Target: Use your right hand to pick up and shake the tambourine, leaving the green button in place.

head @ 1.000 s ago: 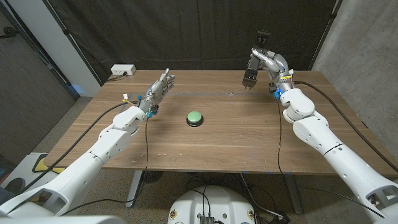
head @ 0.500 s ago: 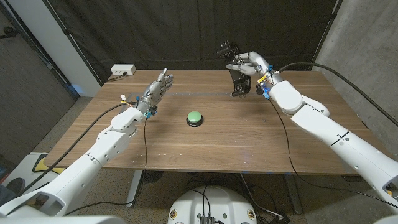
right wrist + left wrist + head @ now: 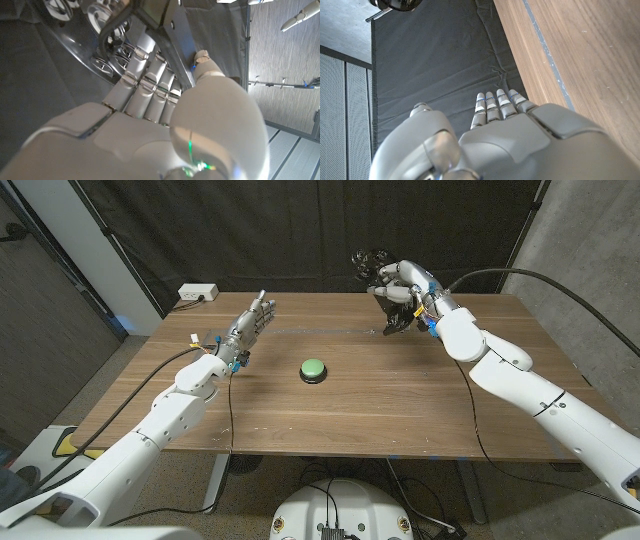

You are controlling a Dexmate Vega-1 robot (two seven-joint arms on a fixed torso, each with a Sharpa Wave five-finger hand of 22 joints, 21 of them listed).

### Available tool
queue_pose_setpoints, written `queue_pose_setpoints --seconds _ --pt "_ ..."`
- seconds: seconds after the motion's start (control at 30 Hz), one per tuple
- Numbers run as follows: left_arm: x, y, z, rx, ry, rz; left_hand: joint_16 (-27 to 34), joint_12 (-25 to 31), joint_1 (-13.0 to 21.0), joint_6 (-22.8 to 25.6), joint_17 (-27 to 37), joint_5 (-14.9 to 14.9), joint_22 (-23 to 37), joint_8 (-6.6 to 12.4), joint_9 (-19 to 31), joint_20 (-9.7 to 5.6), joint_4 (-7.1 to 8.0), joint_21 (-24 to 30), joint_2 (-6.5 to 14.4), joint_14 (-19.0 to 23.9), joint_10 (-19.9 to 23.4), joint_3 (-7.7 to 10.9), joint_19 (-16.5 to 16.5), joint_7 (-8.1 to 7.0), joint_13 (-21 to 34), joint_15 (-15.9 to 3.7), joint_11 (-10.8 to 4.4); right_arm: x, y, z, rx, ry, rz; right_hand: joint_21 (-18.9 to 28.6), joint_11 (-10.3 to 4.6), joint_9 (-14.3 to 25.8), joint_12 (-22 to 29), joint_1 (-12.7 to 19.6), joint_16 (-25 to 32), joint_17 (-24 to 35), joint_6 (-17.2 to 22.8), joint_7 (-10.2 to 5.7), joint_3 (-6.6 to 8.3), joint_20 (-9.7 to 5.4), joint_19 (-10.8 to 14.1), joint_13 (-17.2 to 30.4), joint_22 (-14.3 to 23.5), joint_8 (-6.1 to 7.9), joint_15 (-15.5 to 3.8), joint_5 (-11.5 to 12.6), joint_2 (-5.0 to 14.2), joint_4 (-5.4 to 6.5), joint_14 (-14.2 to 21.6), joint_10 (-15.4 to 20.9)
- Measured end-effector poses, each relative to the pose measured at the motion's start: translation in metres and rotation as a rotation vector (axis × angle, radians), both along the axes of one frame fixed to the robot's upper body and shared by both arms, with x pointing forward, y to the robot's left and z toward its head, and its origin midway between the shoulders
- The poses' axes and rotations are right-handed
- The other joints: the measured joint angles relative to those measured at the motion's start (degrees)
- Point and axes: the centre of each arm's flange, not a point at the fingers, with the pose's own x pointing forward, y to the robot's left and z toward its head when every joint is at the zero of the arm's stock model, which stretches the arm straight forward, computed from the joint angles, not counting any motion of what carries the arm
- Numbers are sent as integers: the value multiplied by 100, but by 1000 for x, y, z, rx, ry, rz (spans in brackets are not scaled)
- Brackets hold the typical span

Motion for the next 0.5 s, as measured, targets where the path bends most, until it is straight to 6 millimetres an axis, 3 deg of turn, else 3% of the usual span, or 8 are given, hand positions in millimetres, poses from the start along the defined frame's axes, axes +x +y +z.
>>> queue_pose_setpoints --seconds 0.5 --pt "-2 0 0 -6 -10 -15 0 0 30 8 4 0 0 0 0 0 0 0 30 0 51 0 0 -9 0 0 10 -3 -4 -1 45 -39 -1 0 0 47 -4 -11 -10 0 0 0 0 20 -64 13 -14 -32 -25 -3 10 0 -24 0"
